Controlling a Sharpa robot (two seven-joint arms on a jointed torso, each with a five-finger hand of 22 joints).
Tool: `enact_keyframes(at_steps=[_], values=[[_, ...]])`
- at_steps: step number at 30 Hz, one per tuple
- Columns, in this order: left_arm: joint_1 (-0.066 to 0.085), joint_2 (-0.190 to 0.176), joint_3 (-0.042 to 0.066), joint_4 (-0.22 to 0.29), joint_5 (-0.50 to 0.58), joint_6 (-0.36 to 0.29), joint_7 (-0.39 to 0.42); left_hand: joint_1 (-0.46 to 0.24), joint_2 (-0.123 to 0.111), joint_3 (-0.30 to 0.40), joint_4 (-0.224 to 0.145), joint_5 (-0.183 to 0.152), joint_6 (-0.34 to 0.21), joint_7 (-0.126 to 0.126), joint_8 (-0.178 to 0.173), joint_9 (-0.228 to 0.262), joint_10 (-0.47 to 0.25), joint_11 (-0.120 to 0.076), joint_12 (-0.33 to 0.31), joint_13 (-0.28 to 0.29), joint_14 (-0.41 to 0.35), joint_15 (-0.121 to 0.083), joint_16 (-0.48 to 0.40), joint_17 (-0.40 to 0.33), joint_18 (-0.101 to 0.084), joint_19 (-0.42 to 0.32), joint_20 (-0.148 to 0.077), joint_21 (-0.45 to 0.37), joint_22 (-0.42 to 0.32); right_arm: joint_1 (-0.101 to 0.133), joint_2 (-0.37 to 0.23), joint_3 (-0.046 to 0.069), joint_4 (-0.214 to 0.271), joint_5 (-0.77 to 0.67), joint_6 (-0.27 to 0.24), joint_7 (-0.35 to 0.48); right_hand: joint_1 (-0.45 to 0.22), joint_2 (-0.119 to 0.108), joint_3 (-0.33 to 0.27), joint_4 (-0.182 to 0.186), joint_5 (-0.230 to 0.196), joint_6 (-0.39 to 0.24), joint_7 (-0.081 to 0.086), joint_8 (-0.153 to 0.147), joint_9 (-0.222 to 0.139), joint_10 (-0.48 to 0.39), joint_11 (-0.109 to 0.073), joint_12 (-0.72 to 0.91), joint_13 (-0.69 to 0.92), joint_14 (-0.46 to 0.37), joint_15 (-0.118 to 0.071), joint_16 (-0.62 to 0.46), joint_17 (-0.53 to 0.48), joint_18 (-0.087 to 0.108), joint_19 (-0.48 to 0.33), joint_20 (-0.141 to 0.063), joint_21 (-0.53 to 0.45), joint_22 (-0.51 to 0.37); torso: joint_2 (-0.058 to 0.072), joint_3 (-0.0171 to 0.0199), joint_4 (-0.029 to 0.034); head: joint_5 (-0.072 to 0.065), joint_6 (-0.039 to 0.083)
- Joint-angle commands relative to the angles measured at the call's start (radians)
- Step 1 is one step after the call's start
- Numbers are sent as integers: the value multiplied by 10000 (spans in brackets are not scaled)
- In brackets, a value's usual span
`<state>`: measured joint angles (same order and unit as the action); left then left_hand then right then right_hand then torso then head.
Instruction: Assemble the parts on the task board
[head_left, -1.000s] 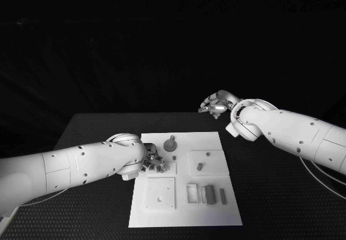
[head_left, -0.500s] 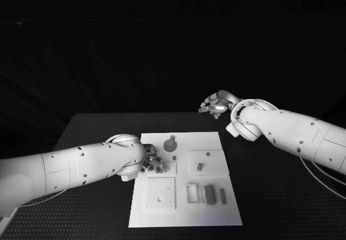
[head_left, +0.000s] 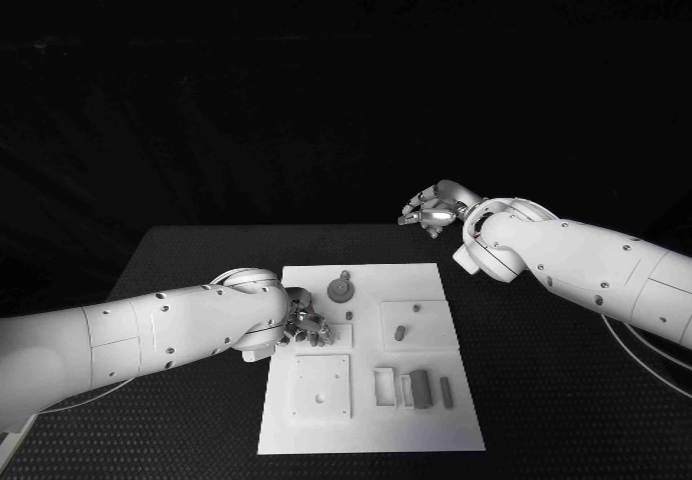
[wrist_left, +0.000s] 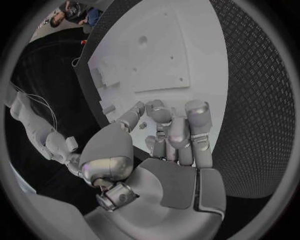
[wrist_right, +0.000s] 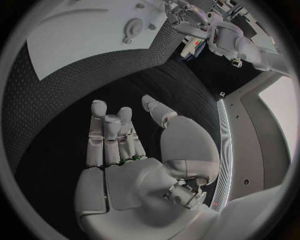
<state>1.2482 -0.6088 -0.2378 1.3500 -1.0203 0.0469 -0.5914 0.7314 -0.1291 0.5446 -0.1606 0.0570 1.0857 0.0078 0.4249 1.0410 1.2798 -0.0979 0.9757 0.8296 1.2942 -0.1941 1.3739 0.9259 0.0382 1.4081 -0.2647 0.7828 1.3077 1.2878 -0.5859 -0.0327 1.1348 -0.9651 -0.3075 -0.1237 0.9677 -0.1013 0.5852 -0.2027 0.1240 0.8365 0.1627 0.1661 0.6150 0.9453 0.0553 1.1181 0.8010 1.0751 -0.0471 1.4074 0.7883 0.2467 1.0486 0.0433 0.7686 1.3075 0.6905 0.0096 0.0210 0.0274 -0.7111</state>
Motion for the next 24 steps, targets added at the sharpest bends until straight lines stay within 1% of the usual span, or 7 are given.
enact_keyframes(at_steps=[1, 3, 5, 8, 11, 15, 24], values=[[-3, 7, 0, 13, -2, 22, 19, 16, -155, 3, 76, -50, -56, 37, -15, -11, -67, 11, -31, 14, 5, -65, -69, 16, 551, -2, -56, -49, 68, -5, 2, 2, 6, -2, 100, 29, -63, 16, -10, 15, 25, -22, 71, -13, -11, -82, 16, 67, -13, -5, -43, 50, -11, 150, -57, 26, -67, 179, 0, 1, -2, -7, 1], [-3, 9, 0, 14, -2, 28, 17, 37, -131, 19, 89, -49, -61, 37, -12, -11, -70, 10, -31, 16, 5, -65, -72, 17, 556, -1, -60, -53, 68, -5, 2, 2, 6, -2, 103, 30, -63, 16, -10, 15, 25, -23, 71, -14, -11, -82, 16, 68, -14, -5, -43, 50, -11, 150, -57, 26, -67, 179, 0, 4, -1, -9, 1], [-3, 9, 0, 14, 0, 37, 24, 199, 103, 67, 22, 61, -84, 44, -6, -16, -84, 10, -27, 27, 6, -64, -77, 22, 561, -4, -65, -53, 79, -5, 1, 2, 5, -1, 104, 29, -63, 16, -10, 14, 25, -24, 71, -15, -12, -82, 16, 68, -15, -6, -43, 51, -11, 150, -56, 26, -67, 180, -1, 5, -1, -10, 1], [-3, 12, 0, 10, 12, 57, 47, 547, 780, 72, -367, 755, -113, 70, -1, -47, -112, 29, -12, 64, 4, -41, -89, 38, 540, -21, -45, -39, 118, -5, 1, 2, 6, -1, 110, 30, -63, 16, -9, 13, 24, -26, 71, -15, -13, -82, 16, 69, -16, -6, -43, 51, -12, 151, -56, 25, -67, 180, 1, 2, -1, -13, 1], [-3, 11, 0, 13, 67, 73, 82, 726, 1168, 49, -698, 1254, -118, 87, 1, -83, -123, 42, -16, 79, 7, -25, -103, 47, 519, -34, -27, -33, 137, -5, 1, 2, 7, -1, 111, 30, -63, 17, -9, 13, 24, -27, 72, -15, -14, -82, 17, 69, -17, -6, -42, 51, -13, 150, -56, 25, -67, 180, 1, 0, 1, -19, -6], [-3, 8, 0, 16, 111, 83, 113, 838, 1429, 83, -898, 1574, -119, 88, 0, -118, -124, 58, -22, 86, 9, -17, -115, 53, 507, -39, -20, -39, 139, -5, -2, 2, 6, -1, 114, 29, -65, 16, -8, 13, 24, -27, 72, -16, -14, -82, 17, 70, -18, -6, -42, 52, -13, 151, -55, 25, -67, 180, 2, -1, 2, -21, -6], [-3, -4, 0, -26, 311, -40, 258, 900, 1903, 161, -1065, 1723, -123, 108, -5, -170, -135, 75, -46, 85, 2, 4, -133, 63, 476, -62, 3, -49, 144, -7, -3, 2, 1, -1, 125, 29, -67, 19, -7, 14, 23, -28, 72, -15, -16, -82, 17, 72, -20, -5, -42, 53, -15, 150, -54, 25, -67, 180, -2, -3, 9, -30, -14]])
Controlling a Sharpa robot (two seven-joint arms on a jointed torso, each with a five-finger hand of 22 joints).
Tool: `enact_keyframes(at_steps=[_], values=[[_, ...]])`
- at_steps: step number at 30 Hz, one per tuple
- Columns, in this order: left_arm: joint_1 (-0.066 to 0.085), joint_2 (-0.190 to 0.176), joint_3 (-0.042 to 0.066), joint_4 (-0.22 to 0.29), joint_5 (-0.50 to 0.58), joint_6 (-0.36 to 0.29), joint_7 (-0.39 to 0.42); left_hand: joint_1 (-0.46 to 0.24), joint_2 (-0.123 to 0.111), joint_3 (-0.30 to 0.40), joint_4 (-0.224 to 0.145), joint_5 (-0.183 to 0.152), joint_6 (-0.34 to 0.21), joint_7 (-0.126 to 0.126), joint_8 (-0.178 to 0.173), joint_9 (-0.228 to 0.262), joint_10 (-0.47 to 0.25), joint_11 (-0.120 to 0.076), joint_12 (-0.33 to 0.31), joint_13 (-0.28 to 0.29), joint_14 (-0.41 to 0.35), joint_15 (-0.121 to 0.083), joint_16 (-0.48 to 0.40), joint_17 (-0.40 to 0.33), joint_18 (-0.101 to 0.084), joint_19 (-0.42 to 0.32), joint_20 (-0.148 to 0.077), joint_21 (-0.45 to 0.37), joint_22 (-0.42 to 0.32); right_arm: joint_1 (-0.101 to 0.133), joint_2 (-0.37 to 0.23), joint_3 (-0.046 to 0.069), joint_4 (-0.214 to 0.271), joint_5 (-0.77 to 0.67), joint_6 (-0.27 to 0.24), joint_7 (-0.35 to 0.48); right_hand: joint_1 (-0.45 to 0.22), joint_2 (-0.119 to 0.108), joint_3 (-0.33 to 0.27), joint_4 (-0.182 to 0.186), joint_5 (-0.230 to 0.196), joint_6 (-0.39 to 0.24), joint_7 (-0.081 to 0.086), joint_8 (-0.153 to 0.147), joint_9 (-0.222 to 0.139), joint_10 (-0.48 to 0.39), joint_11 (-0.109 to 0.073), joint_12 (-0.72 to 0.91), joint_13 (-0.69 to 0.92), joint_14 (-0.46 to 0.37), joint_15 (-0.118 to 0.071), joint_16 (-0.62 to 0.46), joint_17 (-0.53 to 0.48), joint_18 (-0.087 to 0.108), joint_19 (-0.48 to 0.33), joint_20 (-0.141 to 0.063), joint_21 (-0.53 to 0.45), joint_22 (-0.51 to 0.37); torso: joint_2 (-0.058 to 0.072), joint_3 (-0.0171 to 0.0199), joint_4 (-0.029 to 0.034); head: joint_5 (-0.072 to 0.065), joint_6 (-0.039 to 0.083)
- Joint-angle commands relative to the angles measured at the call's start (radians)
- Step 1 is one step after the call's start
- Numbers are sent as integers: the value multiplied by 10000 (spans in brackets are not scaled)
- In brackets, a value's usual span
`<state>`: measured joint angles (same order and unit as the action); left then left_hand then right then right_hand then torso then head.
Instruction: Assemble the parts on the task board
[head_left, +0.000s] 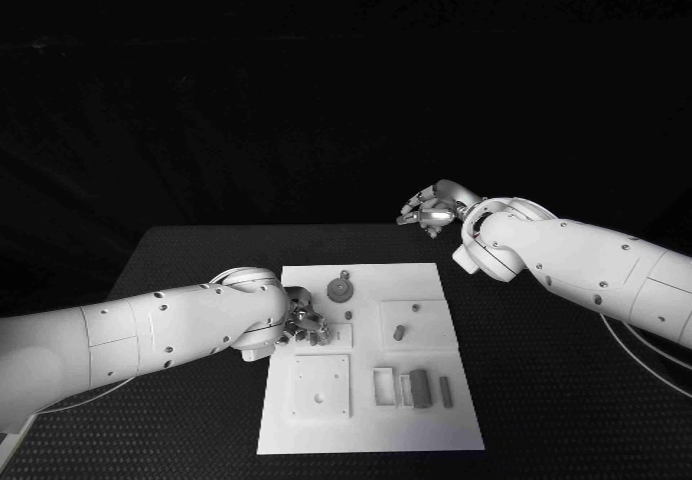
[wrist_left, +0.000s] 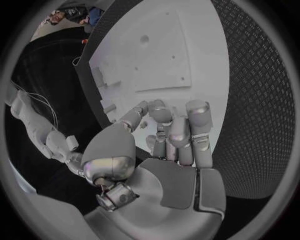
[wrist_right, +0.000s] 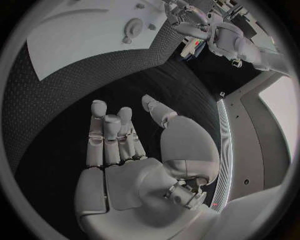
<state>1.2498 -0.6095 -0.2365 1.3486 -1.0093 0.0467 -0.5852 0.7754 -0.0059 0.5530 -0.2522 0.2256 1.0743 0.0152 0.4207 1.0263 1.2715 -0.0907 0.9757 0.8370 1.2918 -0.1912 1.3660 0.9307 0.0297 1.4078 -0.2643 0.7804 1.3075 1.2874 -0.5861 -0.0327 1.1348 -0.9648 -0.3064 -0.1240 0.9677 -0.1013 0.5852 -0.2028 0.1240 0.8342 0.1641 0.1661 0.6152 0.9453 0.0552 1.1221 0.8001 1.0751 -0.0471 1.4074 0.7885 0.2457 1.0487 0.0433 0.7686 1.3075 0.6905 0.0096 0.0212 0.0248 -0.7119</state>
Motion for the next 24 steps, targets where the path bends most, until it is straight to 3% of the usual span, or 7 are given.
enact_keyframes(at_steps=[1, 4, 7, 24], values=[[-19, 2, -13, -24, 330, -67, 202, 458, 762, 88, -177, 37, -9, 36, 37, -29, -54, 8, -51, 11, 22, -21, -59, 16, 555, -68, 4, -26, 149, -4, -1, 2, 0, -4, 116, 32, -67, 19, -7, 14, 23, -4, 58, -15, -17, -82, 18, 32, -11, -5, -42, 53, -16, 161, -54, 25, -67, 180, -1, -1, 7, -4, -6], [-19, 5, -13, -44, 528, -131, 247, 493, 914, 160, -240, 34, -6, 36, 38, -45, -53, 13, -60, 5, 18, -15, -66, 17, 545, -85, 11, -29, 153, -8, -1, 1, -10, -4, 119, 26, -67, 21, -6, 14, 23, -4, 59, -15, -18, -82, 18, 33, -12, -5, -42, 54, -17, 161, -53, 25, -67, 181, 0, -4, 2, -10, -2], [-19, 7, -13, -38, 529, -258, 283, 639, 814, 616, -94, -516, 10, 40, 38, -90, -36, 13, -86, -16, 23, -11, -89, 12, 527, -88, 26, -42, 146, -13, -1, 1, -18, -4, 118, 24, -65, 25, -4, 13, 24, -4, 58, -15, -18, -82, 18, 33, -12, -5, -42, 54, -17, 161, -52, 24, -67, 181, -1, -7, 2, -15, 3], [-19, 47, -12, -105, 103, -834, 152, 664, 817, 746, -111, -513, 46, 29, 62, -101, -1, 9, -79, -20, 50, -12, -82, 15, 516, -62, 32, -23, 154, -38, 0, 1, -22, -4, 134, 22, -75, 34, -2, 20, 22, -2, 59, -13, -21, -82, 18, 37, -17, -3, -41, 57, -20, 161, -49, 25, -66, 181, 6, 5, -1, -7, -14]])
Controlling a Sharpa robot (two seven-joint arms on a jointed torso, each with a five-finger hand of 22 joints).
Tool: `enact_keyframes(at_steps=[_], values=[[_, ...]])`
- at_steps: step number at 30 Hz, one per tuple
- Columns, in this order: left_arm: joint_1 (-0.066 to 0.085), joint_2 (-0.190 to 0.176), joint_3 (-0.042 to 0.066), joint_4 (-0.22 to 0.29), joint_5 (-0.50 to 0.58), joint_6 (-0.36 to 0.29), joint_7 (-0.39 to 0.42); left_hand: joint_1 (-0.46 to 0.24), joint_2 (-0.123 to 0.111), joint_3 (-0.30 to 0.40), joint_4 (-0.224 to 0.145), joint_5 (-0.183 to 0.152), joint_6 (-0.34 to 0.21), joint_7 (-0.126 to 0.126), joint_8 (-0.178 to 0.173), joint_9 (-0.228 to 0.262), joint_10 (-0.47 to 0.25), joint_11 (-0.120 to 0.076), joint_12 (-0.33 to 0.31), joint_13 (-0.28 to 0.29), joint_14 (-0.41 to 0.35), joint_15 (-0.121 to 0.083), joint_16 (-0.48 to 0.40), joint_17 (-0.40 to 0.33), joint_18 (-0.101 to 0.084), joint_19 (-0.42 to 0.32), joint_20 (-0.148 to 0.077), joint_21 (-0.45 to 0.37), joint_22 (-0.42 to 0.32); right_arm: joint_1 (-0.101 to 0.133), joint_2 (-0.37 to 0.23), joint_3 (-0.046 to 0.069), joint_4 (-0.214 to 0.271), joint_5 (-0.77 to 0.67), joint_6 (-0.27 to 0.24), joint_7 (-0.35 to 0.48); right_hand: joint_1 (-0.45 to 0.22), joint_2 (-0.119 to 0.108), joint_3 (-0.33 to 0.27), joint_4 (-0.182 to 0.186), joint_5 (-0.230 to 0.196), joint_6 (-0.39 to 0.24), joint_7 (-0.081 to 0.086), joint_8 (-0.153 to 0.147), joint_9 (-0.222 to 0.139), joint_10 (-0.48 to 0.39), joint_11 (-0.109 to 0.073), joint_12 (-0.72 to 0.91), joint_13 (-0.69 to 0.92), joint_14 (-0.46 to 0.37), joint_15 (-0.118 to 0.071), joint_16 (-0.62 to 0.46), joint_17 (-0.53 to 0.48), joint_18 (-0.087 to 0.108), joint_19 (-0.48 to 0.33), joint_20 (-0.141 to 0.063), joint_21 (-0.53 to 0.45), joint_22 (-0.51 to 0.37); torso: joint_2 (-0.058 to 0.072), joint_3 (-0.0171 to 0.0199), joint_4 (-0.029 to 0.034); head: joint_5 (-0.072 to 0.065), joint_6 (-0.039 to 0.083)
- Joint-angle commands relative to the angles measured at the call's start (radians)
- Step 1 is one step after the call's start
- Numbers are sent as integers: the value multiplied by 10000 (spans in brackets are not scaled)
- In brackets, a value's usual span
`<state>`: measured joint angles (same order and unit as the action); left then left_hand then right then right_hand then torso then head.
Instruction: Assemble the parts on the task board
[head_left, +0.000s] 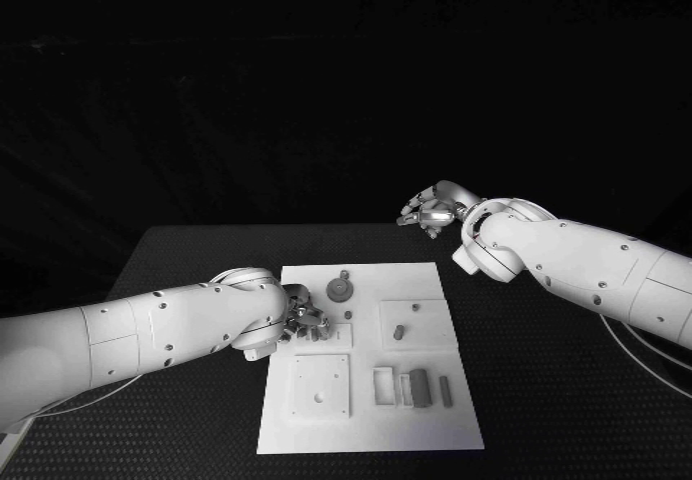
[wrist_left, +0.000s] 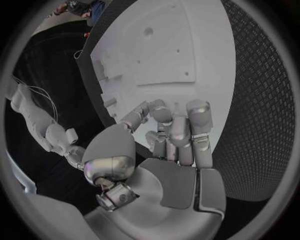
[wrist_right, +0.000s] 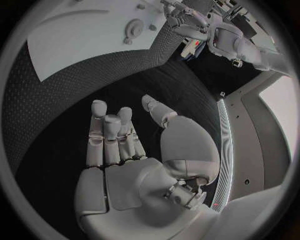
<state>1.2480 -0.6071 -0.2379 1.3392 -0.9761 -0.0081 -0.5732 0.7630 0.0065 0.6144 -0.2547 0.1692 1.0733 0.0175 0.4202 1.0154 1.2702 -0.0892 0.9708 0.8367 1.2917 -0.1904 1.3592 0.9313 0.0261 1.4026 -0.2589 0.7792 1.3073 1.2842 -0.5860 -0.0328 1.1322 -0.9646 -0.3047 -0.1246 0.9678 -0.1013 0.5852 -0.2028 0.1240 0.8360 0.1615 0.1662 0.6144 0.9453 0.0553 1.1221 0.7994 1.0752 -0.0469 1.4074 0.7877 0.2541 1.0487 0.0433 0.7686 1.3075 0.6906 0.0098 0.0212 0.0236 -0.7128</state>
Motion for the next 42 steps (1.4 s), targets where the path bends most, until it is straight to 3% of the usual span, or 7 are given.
enact_keyframes(at_steps=[1, 17, 42], values=[[-1, 29, 2, -25, -229, -286, 23, 790, 687, 146, -96, 70, 64, 4, 72, 6, 22, -8, -29, -18, 55, -21, -13, 10, 550, -4, -20, -7, 158, -6, -1, 2, 2, -6, 119, 28, -75, 34, -2, 20, 22, -20, 85, -13, -13, -82, 18, 38, -10, -5, -43, 57, -12, 77, -49, 25, -67, 181, 5, 5, -2, 5, -7], [3, 106, 2, -144, -111, 424, -162, 775, 679, 204, -141, 143, 94, -5, 85, -12, 59, -15, -29, -30, 72, -18, 2, 20, 521, 12, 8, 14, 166, -17, 13, 1, -10, -6, 138, 20, -77, 34, 1, 17, 22, -19, 84, -11, -16, -83, 18, 42, -15, -4, -43, 60, -16, 77, -47, 24, -68, 182, 0, 5, -6, 38, -55], [1, 165, 3, -132, -164, 246, -70, 778, 665, 229, -171, 92, 95, -2, 81, -27, 64, -12, -38, -40, 71, -15, -1, 21, 508, 10, 21, 17, 166, -29, 33, 1, -21, -6, 137, 16, -84, 32, 1, 15, 21, -22, 85, -11, -20, -85, 18, 47, -21, -5, -42, 63, -20, 77, -46, 23, -69, 182, 0, -13, 1, -34, -66]])
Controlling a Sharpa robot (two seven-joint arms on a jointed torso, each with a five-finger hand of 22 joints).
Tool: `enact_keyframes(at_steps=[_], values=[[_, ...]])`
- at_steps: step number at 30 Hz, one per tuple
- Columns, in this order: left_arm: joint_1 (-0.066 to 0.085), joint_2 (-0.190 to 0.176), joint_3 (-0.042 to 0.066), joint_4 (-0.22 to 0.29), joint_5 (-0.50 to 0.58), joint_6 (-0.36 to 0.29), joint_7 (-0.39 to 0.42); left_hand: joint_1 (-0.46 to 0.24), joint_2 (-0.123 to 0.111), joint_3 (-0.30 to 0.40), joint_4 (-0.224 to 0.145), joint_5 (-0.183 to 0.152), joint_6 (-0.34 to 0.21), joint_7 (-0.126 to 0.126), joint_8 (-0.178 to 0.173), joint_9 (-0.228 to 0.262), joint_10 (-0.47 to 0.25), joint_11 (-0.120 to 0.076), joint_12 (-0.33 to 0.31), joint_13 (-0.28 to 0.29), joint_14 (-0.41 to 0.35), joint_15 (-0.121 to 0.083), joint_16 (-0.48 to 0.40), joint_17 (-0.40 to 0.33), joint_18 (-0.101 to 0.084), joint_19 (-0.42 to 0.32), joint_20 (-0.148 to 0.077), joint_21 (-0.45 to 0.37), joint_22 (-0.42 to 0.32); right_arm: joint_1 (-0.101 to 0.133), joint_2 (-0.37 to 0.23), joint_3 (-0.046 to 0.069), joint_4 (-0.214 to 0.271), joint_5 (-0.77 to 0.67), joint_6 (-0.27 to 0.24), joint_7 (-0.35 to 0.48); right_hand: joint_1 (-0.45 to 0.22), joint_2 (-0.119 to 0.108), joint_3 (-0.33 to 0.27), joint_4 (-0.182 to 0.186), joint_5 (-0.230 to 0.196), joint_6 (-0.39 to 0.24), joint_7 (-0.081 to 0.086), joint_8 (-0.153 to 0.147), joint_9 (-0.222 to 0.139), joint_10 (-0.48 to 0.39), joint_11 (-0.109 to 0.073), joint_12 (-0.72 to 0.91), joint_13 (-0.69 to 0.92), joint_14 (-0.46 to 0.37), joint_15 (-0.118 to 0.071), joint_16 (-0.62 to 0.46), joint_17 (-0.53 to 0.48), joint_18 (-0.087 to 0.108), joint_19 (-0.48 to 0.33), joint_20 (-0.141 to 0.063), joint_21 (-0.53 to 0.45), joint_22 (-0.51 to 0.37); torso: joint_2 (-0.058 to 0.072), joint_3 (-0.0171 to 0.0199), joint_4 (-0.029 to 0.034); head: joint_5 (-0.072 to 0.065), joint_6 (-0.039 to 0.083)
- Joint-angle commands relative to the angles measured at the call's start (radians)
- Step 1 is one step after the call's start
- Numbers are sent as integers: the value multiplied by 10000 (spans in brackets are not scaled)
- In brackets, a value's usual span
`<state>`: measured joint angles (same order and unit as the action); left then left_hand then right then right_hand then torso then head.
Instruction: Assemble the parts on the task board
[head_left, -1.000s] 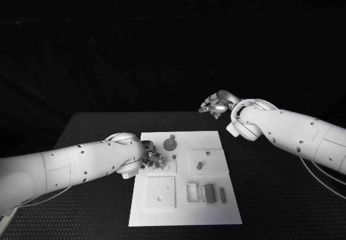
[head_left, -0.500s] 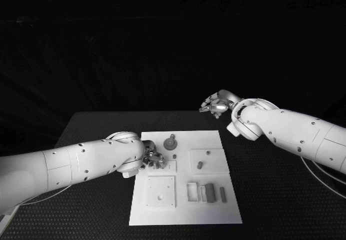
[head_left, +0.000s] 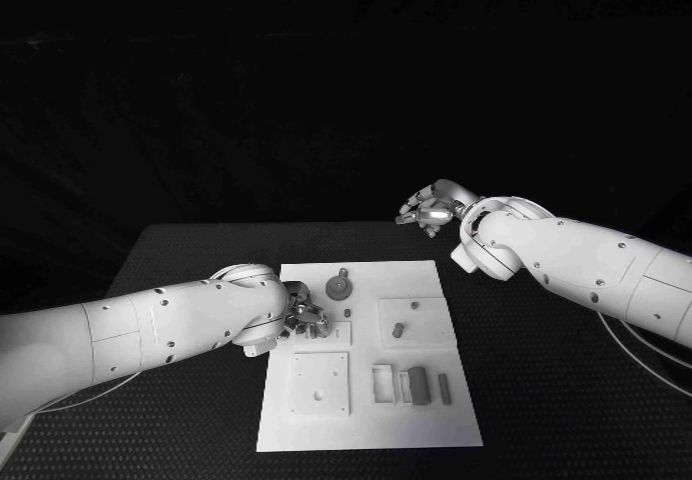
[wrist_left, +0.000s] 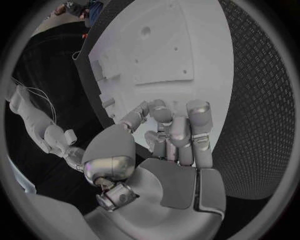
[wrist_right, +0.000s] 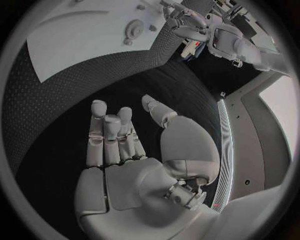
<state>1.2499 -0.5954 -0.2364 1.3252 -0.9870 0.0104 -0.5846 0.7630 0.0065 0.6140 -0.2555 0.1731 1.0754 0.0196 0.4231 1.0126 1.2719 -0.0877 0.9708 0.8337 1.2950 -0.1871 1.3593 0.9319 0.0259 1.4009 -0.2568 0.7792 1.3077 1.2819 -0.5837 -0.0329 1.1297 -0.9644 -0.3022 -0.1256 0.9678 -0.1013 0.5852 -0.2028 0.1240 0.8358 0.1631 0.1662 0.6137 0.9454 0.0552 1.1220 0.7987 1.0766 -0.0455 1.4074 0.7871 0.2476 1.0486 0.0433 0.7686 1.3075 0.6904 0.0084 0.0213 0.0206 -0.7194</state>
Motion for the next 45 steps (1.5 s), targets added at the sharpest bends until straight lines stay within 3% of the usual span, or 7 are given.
enact_keyframes(at_steps=[1, 18, 30, 45], values=[[-20, 55, -12, 9, -55, 67, 50, 778, 664, 235, -164, 52, 74, -22, 51, 0, 46, -27, -39, -10, 39, -47, -2, 15, 510, 27, 1, 17, 162, -7, 7, 2, 4, -7, 112, 25, -84, 33, 2, 15, 21, -20, 69, -11, -14, -85, 19, 48, -15, -18, -56, 63, -14, 142, -45, 23, -68, 182, 0, 7, 1, -23, -4], [-25, 156, -12, -77, -61, -37, 134, 793, 656, 255, -181, 32, 74, -22, 50, -7, 48, -27, -43, -15, 39, -48, -6, 14, 511, 28, -1, 16, 159, -13, 17, 2, -4, -7, 126, 24, -85, 37, 4, 13, 22, -18, 69, -9, -16, -85, 18, 52, -19, -17, -56, 66, -16, 142, -42, 22, -68, 183, 2, 16, -11, -58, 15], [-25, 144, -12, -88, -144, 460, -10, 800, 642, 265, -193, 20, 74, -21, 50, -12, 49, -27, -45, -18, 40, -48, -7, 14, 511, 30, -1, 16, 158, -14, 11, 2, 2, -7, 130, 21, -88, 38, 5, 11, 21, -18, 69, -8, -18, -85, 18, 56, -22, -17, -56, 69, -19, 142, -41, 22, -68, 183, 0, 17, -3, -53, -3], [-25, 116, -12, -79, -250, 555, -57, 850, 621, 298, -233, 17, 75, -23, 51, -21, 52, -30, -48, -22, 42, -49, -8, 15, 510, 33, 0, 16, 156, -14, 15, 2, 2, -7, 134, 26, -92, 39, 5, 11, 21, -18, 69, -7, -20, -86, 18, 59, -26, -17, -56, 71, -21, 142, -39, 21, -68, 184, 0, 10, -1, -38, -2]])
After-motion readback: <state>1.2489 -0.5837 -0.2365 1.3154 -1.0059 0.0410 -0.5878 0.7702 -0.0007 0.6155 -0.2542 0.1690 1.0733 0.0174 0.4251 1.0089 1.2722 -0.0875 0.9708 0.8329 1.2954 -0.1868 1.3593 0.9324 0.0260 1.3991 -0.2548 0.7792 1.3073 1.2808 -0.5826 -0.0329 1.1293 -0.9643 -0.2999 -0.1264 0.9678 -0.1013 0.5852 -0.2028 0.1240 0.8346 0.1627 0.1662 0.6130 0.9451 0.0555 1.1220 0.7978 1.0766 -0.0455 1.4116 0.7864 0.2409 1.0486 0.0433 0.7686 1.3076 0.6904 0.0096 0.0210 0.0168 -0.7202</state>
